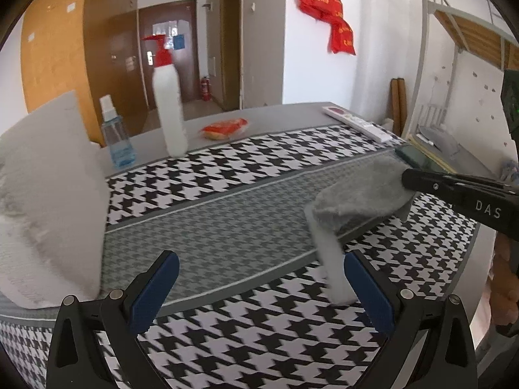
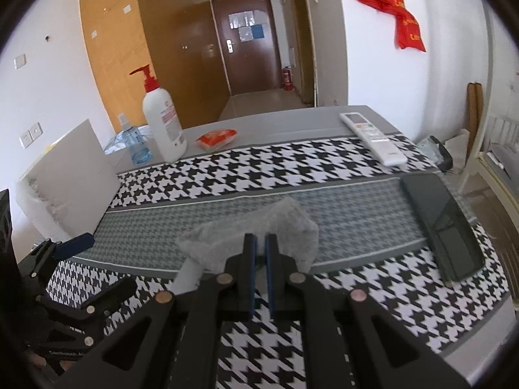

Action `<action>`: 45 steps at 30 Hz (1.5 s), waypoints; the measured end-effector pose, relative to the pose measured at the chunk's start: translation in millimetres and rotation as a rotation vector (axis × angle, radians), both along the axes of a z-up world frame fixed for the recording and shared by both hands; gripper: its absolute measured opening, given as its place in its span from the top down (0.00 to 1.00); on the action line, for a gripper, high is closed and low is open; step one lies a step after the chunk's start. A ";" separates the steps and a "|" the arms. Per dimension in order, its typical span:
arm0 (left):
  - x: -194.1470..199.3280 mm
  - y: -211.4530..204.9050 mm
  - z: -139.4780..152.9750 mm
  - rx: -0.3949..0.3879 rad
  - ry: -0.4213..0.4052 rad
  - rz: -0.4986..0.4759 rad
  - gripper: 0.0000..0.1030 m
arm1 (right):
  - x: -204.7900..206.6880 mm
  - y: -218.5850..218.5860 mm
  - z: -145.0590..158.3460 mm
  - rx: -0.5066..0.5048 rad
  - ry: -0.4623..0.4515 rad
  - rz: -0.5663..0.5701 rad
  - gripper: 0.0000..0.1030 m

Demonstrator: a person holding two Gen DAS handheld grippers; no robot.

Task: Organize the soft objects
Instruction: 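Grasp the white foam stick with the left tool while the right tool holds the cloth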

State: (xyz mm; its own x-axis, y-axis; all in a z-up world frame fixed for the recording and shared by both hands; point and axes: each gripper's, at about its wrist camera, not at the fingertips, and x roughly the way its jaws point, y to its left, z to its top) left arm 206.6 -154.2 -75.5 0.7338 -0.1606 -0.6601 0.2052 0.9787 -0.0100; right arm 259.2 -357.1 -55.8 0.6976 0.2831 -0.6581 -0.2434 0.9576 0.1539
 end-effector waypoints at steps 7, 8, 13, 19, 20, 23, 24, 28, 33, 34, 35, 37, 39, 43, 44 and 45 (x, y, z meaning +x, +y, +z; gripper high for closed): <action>5.8 -18.1 -4.2 0.007 0.026 -0.029 0.01 | -5.3 -16.3 -9.3 0.011 0.015 -0.035 0.92; 7.0 -19.7 -4.9 0.005 0.030 -0.030 0.01 | -6.3 -18.9 -9.5 0.012 0.013 -0.039 0.92; 10.3 -29.1 -8.4 0.008 0.045 -0.044 0.01 | -10.9 -26.4 -12.5 0.000 0.011 -0.047 0.92; 15.9 -39.1 -14.8 0.011 0.083 -0.063 0.15 | -13.6 -26.6 -21.9 -0.012 0.031 -0.040 0.92; 17.5 -39.5 -16.0 0.010 0.094 -0.063 0.17 | -14.9 -26.1 -23.1 -0.012 0.031 -0.035 0.92; 24.1 -41.3 -20.1 0.013 0.126 -0.063 0.30 | -16.2 -28.4 -25.6 0.000 0.037 -0.037 0.92; 25.2 -41.9 -21.6 0.012 0.135 -0.064 0.34 | -16.4 -29.1 -26.6 0.000 0.038 -0.039 0.92; 28.5 -46.0 -27.2 0.011 0.163 -0.076 0.43 | -17.7 -29.4 -30.6 -0.002 0.049 -0.039 0.92; 27.8 -52.0 -27.5 0.023 0.159 -0.081 0.52 | -18.9 -29.2 -34.3 0.000 0.057 -0.040 0.91; 28.5 -53.4 -27.9 0.025 0.158 -0.080 0.54 | -19.2 -28.8 -35.1 -0.003 0.059 -0.040 0.91; 29.2 -55.3 -28.3 0.024 0.158 -0.080 0.55 | -19.4 -28.3 -35.8 -0.006 0.062 -0.041 0.91; 28.1 -57.7 -28.3 0.027 0.157 -0.090 0.63 | -19.2 -28.3 -37.2 -0.007 0.067 -0.044 0.91; 27.7 -62.7 -28.6 0.030 0.155 -0.102 0.67 | -19.5 -29.3 -38.2 0.002 0.072 -0.042 0.85; 27.0 -66.7 -28.9 0.036 0.151 -0.112 0.77 | -22.4 -30.0 -38.1 0.009 0.062 -0.043 0.45; 27.7 -65.8 -28.9 0.029 0.153 -0.113 0.77 | -23.2 -29.2 -37.4 0.012 0.059 -0.038 0.45; 28.6 -64.9 -29.1 0.023 0.153 -0.115 0.78 | -24.1 -28.0 -36.2 0.013 0.057 -0.033 0.44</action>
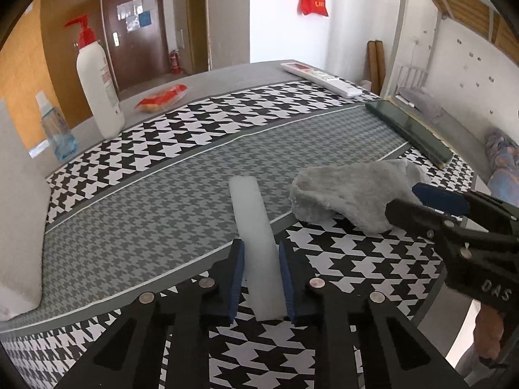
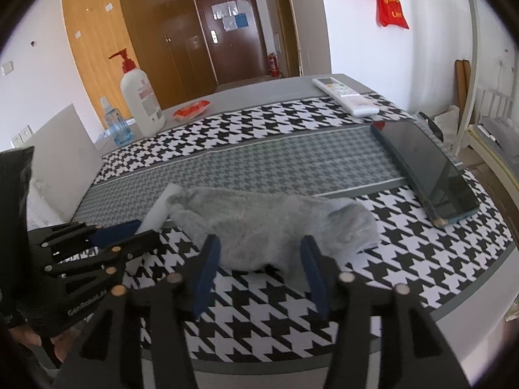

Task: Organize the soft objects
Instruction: 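Grasp the white foam stick with the left tool while the right tool holds the cloth, then carry the foam stick with the left tool over the foam box while the right tool carries the cloth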

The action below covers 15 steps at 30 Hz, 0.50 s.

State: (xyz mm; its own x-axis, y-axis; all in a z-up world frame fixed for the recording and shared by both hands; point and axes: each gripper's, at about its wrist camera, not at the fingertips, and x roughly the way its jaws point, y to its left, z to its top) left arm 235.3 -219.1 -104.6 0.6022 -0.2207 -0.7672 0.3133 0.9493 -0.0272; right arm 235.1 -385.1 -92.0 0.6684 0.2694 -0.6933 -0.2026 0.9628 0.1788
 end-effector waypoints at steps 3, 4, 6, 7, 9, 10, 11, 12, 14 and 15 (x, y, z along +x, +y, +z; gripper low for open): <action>-0.1 1.3 0.8 -0.010 -0.011 -0.005 0.81 | 0.0 3.1 1.9 -0.006 -0.008 0.005 0.44; -1.2 1.9 2.0 -0.011 -0.020 -0.007 0.81 | 1.2 4.6 1.9 -0.009 -0.005 0.006 0.44; -7.0 7.5 6.9 -0.014 -0.040 -0.008 0.81 | 4.6 7.2 0.5 -0.017 0.003 0.008 0.44; -9.3 9.4 9.4 -0.016 -0.053 -0.010 0.81 | 6.6 8.9 -0.5 -0.023 0.008 0.007 0.44; -11.8 13.5 12.6 -0.020 -0.068 -0.009 0.81 | 9.8 12.3 -2.0 -0.034 0.017 0.009 0.44; -13.0 15.6 14.2 -0.021 -0.076 -0.008 0.81 | 11.6 14.5 -2.9 -0.040 0.022 0.009 0.44; -13.6 17.2 14.8 -0.020 -0.080 -0.006 0.81 | 13.1 16.0 -3.8 -0.045 0.027 0.009 0.44; -13.9 19.1 15.4 -0.021 -0.082 -0.004 0.81 | 15.4 18.6 -5.5 -0.062 0.037 0.008 0.44; -14.6 23.7 16.5 -0.026 -0.086 0.000 0.81 | 17.8 21.7 -6.8 -0.085 0.045 0.006 0.44; -15.3 26.1 17.0 -0.029 -0.087 0.003 0.81 | 18.8 22.8 -7.0 -0.090 0.046 0.005 0.44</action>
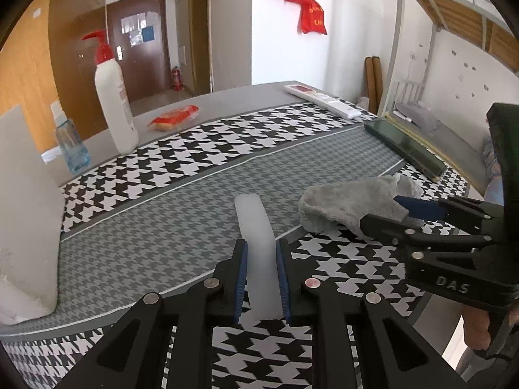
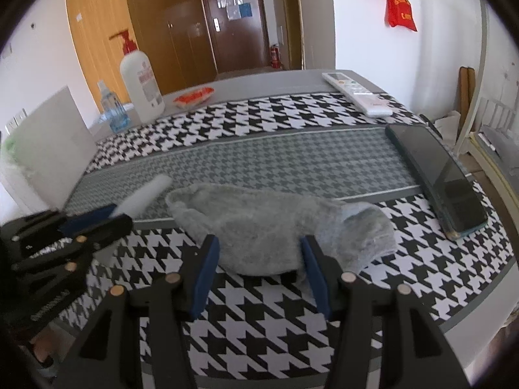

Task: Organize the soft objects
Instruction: 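Carry the foam stick with the left tool over the foam box while the right tool carries the cloth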

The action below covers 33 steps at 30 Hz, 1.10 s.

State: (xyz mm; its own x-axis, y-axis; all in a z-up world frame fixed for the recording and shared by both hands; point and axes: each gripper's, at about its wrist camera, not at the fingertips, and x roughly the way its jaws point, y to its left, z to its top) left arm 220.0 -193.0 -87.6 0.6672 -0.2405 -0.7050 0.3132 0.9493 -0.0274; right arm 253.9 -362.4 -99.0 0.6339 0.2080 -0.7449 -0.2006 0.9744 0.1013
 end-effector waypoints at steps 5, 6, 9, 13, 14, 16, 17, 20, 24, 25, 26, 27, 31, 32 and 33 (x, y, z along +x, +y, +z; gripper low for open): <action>-3.9 9.2 4.4 -0.012 -0.023 0.013 0.81 | 2.9 3.5 -3.0 -0.029 0.008 -0.004 0.44; -3.8 10.0 4.9 -0.017 -0.024 0.013 0.81 | 3.4 5.3 -2.7 -0.039 0.008 -0.006 0.44; -4.9 16.8 7.0 -0.036 -0.028 0.026 0.81 | 3.6 10.5 -3.4 -0.089 0.000 -0.023 0.63; -9.2 26.4 9.5 -0.038 -0.046 0.040 0.81 | 5.4 11.1 -2.5 -0.067 0.010 -0.024 0.87; -10.3 29.5 10.5 -0.037 -0.049 0.046 0.81 | 5.1 12.3 -2.4 -0.067 0.009 -0.025 0.88; -11.8 35.1 12.5 -0.039 -0.057 0.053 0.81 | 4.6 13.2 -0.5 -0.043 0.008 -0.018 0.90; -13.3 38.5 14.3 -0.039 -0.064 0.057 0.81 | 4.2 14.7 1.7 -0.032 0.005 -0.015 0.90; -16.8 46.5 19.9 -0.040 -0.079 0.070 0.81 | -1.6 17.6 13.8 -0.015 -0.032 -0.016 0.90; -21.7 54.2 28.0 -0.044 -0.097 0.079 0.81 | -12.4 20.8 32.1 0.013 -0.087 -0.012 0.90; -22.9 55.9 29.8 -0.046 -0.102 0.082 0.81 | -13.7 21.2 34.5 0.019 -0.091 -0.012 0.90; -24.6 57.2 31.8 -0.046 -0.108 0.084 0.81 | -15.9 21.9 38.5 0.029 -0.099 -0.010 0.90; -26.2 58.4 33.7 -0.046 -0.114 0.086 0.81 | -17.5 22.7 41.0 0.030 -0.107 -0.008 0.90; -32.8 63.5 41.4 -0.048 -0.136 0.091 0.81 | -22.3 26.5 48.9 0.034 -0.127 -0.004 0.90; -34.8 64.9 43.8 -0.048 -0.143 0.092 0.81 | -23.4 27.3 51.2 0.035 -0.133 -0.002 0.90; -35.7 65.7 44.9 -0.048 -0.147 0.093 0.81 | -24.9 28.4 54.0 0.039 -0.139 0.001 0.90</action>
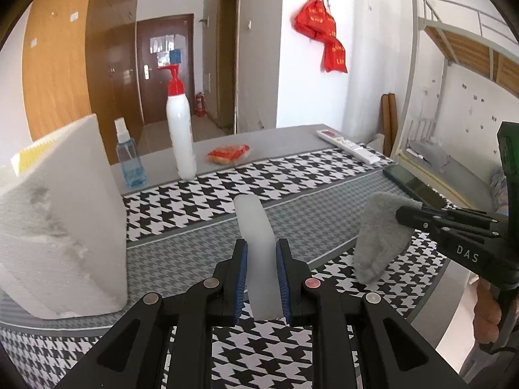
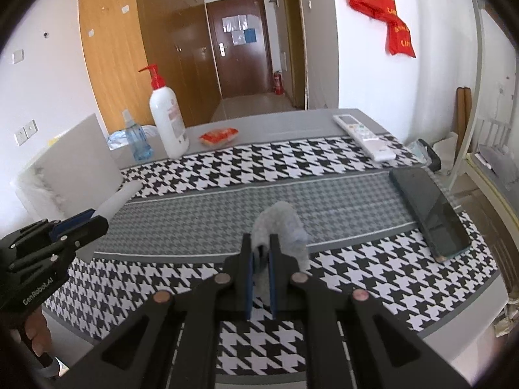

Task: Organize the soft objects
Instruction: 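Carry the foam stick with the left tool over the foam box while the right tool carries the cloth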

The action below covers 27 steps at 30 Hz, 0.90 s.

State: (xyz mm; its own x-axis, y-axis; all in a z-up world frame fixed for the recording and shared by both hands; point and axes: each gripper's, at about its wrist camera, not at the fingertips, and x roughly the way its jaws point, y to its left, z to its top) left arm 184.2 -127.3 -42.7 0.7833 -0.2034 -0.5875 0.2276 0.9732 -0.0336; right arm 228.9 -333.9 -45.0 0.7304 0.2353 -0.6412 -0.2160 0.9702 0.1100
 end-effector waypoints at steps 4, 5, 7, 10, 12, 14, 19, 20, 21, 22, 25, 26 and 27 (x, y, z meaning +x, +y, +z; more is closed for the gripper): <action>-5.1 3.3 6.7 0.006 -0.020 0.007 0.81 | -3.3 2.8 8.7 0.006 -0.017 0.011 0.90; -5.5 4.1 8.2 0.007 -0.024 0.010 0.81 | -3.7 2.4 9.9 0.010 -0.018 0.013 0.90; -7.3 5.7 10.8 0.013 -0.034 0.014 0.81 | -5.2 2.4 13.8 0.017 -0.028 0.016 0.90; -9.7 8.1 14.4 0.017 -0.045 0.019 0.81 | -7.7 3.6 19.6 0.025 -0.044 0.023 0.90; -11.2 9.4 18.0 0.019 -0.055 0.021 0.81 | -9.7 4.3 21.8 0.027 -0.053 0.025 0.90; -12.9 10.4 21.8 0.023 -0.068 0.021 0.81 | -11.0 5.8 24.1 0.026 -0.060 0.028 0.90; -16.3 13.3 29.4 0.022 -0.089 0.027 0.81 | -13.1 10.6 33.1 0.025 -0.084 0.037 0.90; -17.0 14.0 31.2 0.022 -0.095 0.027 0.81 | -14.6 11.5 34.8 0.025 -0.088 0.038 0.90; -17.7 14.8 32.9 0.021 -0.100 0.027 0.81 | -15.5 13.4 37.1 0.022 -0.096 0.042 0.90; -17.9 15.4 34.2 0.020 -0.104 0.028 0.81 | -16.0 14.7 38.7 0.021 -0.102 0.044 0.90; -18.1 17.6 39.3 0.018 -0.114 0.028 0.81 | -17.2 18.6 44.6 0.017 -0.122 0.044 0.90; -17.8 17.8 40.9 0.016 -0.114 0.028 0.81 | -17.8 19.9 46.5 0.011 -0.130 0.043 0.90; -17.7 18.4 42.7 0.013 -0.115 0.026 0.81 | -18.4 20.7 48.1 0.008 -0.139 0.044 0.90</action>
State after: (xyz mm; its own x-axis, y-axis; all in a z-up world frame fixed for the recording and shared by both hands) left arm 166.6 -108.9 0.0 0.8507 -0.1745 -0.4958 0.2034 0.9791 0.0043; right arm 210.5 -313.2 3.1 0.8009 0.2737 -0.5326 -0.2717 0.9587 0.0841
